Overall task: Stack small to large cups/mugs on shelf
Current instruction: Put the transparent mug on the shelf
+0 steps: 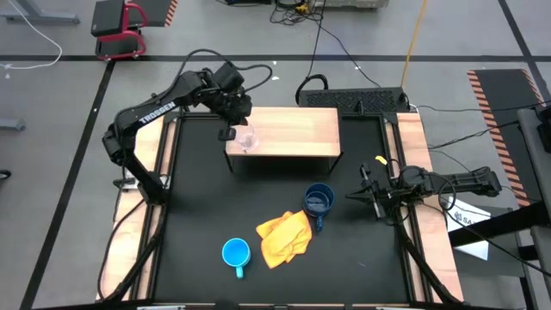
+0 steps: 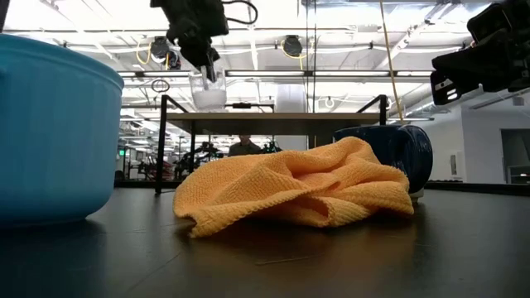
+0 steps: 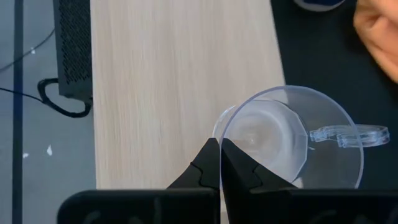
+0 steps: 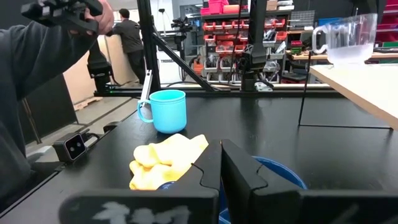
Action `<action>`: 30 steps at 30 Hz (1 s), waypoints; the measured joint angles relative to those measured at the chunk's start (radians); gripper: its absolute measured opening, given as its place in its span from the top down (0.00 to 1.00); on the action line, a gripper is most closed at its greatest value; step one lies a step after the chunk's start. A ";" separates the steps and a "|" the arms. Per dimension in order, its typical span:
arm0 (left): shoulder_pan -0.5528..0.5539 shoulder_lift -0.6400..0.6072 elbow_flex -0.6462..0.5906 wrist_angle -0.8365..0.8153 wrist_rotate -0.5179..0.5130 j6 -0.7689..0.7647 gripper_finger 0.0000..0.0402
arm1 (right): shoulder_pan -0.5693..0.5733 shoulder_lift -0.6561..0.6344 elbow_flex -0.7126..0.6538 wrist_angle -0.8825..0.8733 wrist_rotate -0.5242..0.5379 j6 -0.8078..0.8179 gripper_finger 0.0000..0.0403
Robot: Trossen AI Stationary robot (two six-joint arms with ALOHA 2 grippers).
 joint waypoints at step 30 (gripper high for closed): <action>-0.019 0.049 0.005 0.029 -0.088 0.034 1.00 | 0.000 0.000 0.000 0.002 0.000 -0.024 1.00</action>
